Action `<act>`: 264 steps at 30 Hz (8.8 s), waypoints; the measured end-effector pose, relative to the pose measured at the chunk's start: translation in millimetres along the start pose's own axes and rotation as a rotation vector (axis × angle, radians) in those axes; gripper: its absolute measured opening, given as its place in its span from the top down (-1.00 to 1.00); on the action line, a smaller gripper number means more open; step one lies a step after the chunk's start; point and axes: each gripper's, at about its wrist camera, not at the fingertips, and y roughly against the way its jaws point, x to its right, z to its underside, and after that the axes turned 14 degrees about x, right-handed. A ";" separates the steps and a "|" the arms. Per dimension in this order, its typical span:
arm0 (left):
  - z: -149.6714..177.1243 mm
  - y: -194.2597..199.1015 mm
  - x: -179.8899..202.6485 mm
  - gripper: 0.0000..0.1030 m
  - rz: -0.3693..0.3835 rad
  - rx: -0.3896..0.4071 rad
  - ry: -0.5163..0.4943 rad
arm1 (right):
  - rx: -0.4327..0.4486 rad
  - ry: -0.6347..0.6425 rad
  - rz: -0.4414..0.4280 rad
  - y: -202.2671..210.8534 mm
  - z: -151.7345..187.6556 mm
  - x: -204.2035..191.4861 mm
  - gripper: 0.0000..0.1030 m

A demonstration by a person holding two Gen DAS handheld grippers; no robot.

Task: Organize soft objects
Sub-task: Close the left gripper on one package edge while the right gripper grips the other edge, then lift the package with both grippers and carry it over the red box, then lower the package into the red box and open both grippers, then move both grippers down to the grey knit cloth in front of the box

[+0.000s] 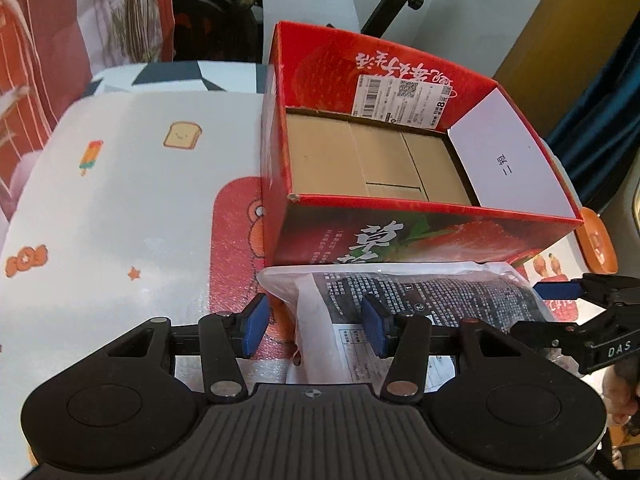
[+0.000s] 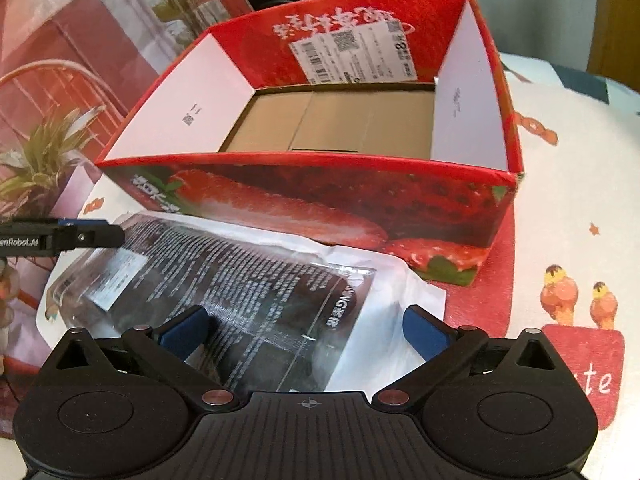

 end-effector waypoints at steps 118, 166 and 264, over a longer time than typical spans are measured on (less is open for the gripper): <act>-138.5 -41.0 44.5 0.01 -0.007 0.362 -0.040 | 0.426 0.430 0.047 -23.1 -183.2 5.8 0.08; -150.1 -91.6 31.5 0.37 -0.176 0.337 -0.159 | 0.213 0.450 0.152 -77.5 -198.8 11.3 0.47; 123.9 71.0 65.9 -0.72 -0.193 0.299 0.064 | 0.410 0.139 0.127 60.0 108.5 -34.1 -0.72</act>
